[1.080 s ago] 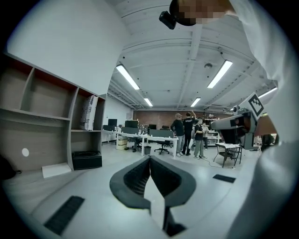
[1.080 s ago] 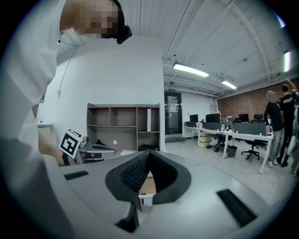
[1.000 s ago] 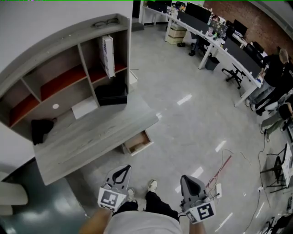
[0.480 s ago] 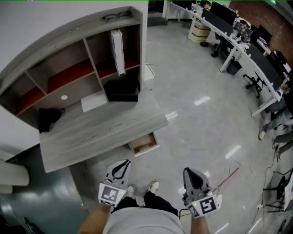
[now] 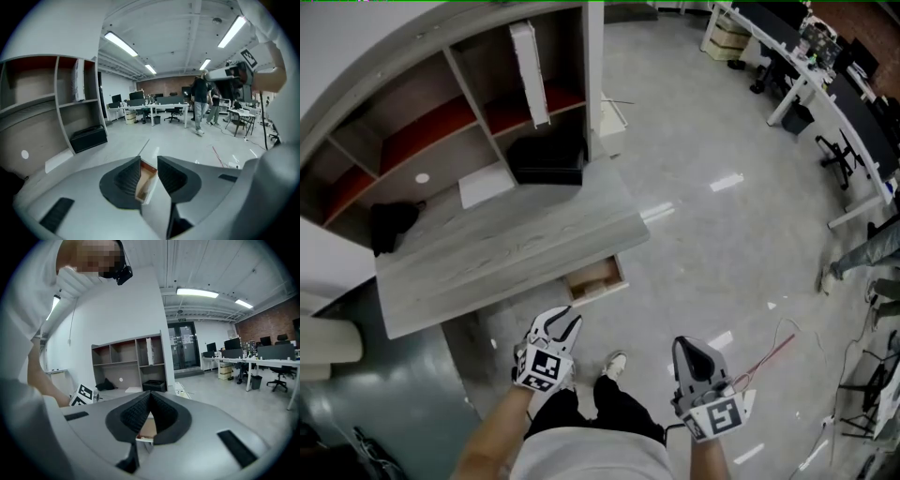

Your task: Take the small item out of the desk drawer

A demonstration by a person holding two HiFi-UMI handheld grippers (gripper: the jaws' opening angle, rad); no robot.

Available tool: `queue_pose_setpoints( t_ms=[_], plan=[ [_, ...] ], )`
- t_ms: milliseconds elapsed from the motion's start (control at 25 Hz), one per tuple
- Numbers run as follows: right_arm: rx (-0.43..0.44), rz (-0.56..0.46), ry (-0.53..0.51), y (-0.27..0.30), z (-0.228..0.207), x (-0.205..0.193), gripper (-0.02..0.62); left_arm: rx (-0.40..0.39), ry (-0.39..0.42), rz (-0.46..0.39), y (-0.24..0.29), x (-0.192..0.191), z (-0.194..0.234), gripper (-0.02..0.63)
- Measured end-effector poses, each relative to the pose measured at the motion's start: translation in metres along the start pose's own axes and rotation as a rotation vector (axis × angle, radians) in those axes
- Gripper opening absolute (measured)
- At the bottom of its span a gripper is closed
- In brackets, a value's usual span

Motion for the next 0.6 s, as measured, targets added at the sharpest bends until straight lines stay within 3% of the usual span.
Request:
queue_pose_setpoints(
  t_ms=[600],
  plan=[
    [-0.028,0.093,0.029,-0.015,-0.033,-0.041,0.021,-0.254,0.256,0.436,0.127,-0.105,-0.02,0.229]
  ],
)
Point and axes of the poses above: the fingertips, and each gripper's own axes: y forward along the fingers, z to its left, x out of its top, the point moved 9 cm from there along -y, backward along the fingers, and after that the axes turned 9 degrees about -z, right-handed, at the moved point
